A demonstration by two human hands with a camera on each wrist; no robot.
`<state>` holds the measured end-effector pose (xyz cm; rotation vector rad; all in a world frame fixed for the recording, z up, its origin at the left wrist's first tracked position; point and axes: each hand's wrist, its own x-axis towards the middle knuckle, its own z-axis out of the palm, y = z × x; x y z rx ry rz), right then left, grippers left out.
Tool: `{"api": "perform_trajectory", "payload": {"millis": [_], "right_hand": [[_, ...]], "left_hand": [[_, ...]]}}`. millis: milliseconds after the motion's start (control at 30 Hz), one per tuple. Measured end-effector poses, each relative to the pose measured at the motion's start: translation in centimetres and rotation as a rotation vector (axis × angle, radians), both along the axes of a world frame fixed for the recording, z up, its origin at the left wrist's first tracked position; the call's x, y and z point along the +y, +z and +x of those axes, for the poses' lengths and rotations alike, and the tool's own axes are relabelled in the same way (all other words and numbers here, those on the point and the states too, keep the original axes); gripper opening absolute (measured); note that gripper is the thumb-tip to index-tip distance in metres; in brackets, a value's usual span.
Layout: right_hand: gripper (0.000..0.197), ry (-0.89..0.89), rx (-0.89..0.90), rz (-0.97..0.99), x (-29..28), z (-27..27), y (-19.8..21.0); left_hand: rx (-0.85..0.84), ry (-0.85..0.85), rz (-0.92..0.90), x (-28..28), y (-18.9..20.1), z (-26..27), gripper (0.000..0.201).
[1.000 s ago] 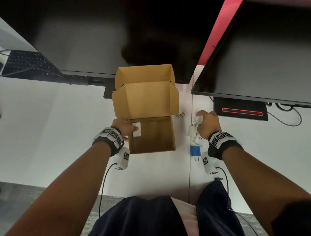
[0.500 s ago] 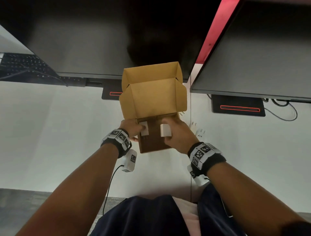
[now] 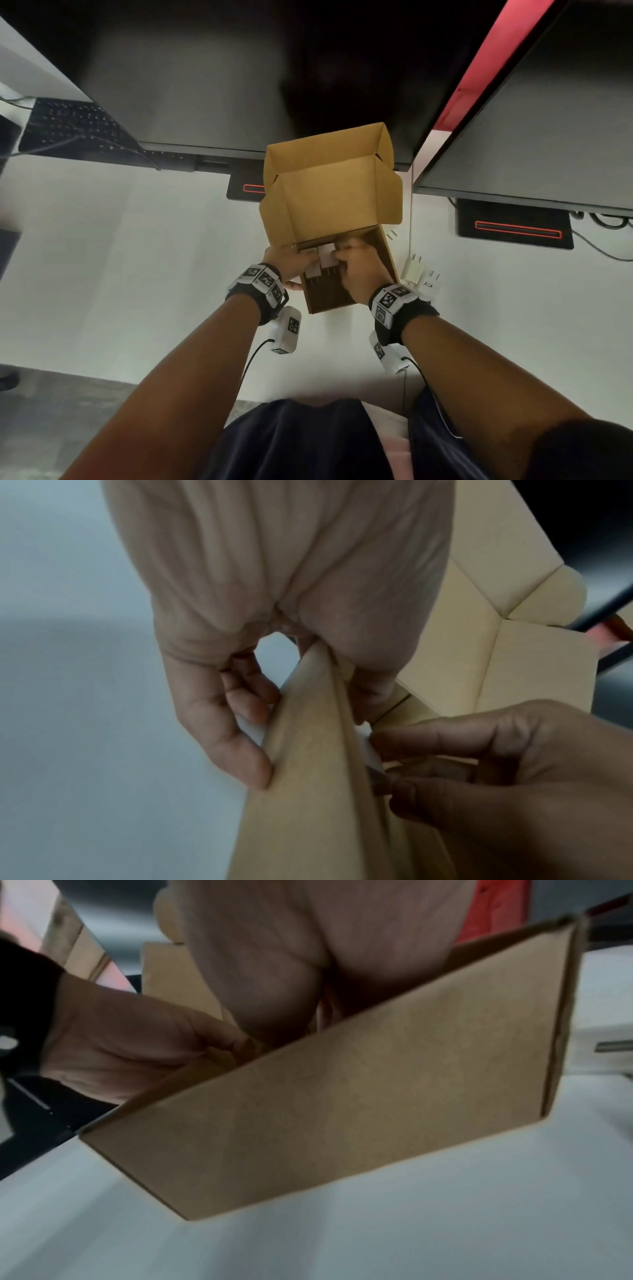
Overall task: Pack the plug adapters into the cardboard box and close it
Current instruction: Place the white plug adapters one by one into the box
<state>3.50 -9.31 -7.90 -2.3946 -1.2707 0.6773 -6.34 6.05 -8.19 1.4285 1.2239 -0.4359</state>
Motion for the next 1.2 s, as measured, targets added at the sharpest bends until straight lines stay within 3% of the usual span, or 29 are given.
{"api": "perform_trajectory", "payload": {"millis": [200, 267, 367, 433, 500, 600, 800, 867, 1067, 1200], "right_hand": [[0.054, 0.056, 0.147, -0.074, -0.8, 0.5, 0.7], [0.057, 0.034, 0.195, -0.013, -1.3, 0.8, 1.5], [0.031, -0.182, 0.129, 0.271, -2.4, 2.0, 3.5], [0.011, -0.294, 0.006, 0.352, -3.8, 3.5, 4.1], [0.007, -0.351, -0.078, 0.253, -4.8, 5.5, 3.7], [0.017, -0.377, -0.055, 0.036, -5.3, 8.2, 2.4], [0.049, -0.124, -0.009, -0.196, -3.8, 8.5, 1.7], [0.047, -0.097, -0.050, -0.196, -3.8, 8.1, 0.9], [0.016, -0.221, -0.196, -0.173, -4.9, 7.1, 0.2], [0.017, -0.437, -0.049, -0.022, -5.6, 7.1, 1.8]], "left_hand": [[0.045, -0.013, 0.159, -0.9, -0.7, 0.4, 0.046], [0.056, -0.049, 0.209, -1.1, -0.7, 0.5, 0.045], [0.064, -0.082, 0.258, -0.9, -1.0, 0.2, 0.061], [0.079, -0.074, 0.304, -0.7, -1.5, -0.3, 0.077], [0.092, -0.092, 0.349, -0.6, -1.8, -0.7, 0.079], [0.093, -0.115, 0.412, -0.5, -1.1, -1.1, 0.071], [0.109, -0.158, 0.484, -0.5, -1.2, -1.1, 0.064], [0.098, -0.163, 0.478, -0.4, -1.3, -1.1, 0.062], [0.068, -0.173, 0.469, -0.1, -1.1, -1.0, 0.063], [0.099, -0.222, 0.464, 0.0, -1.1, -0.9, 0.064]]}}
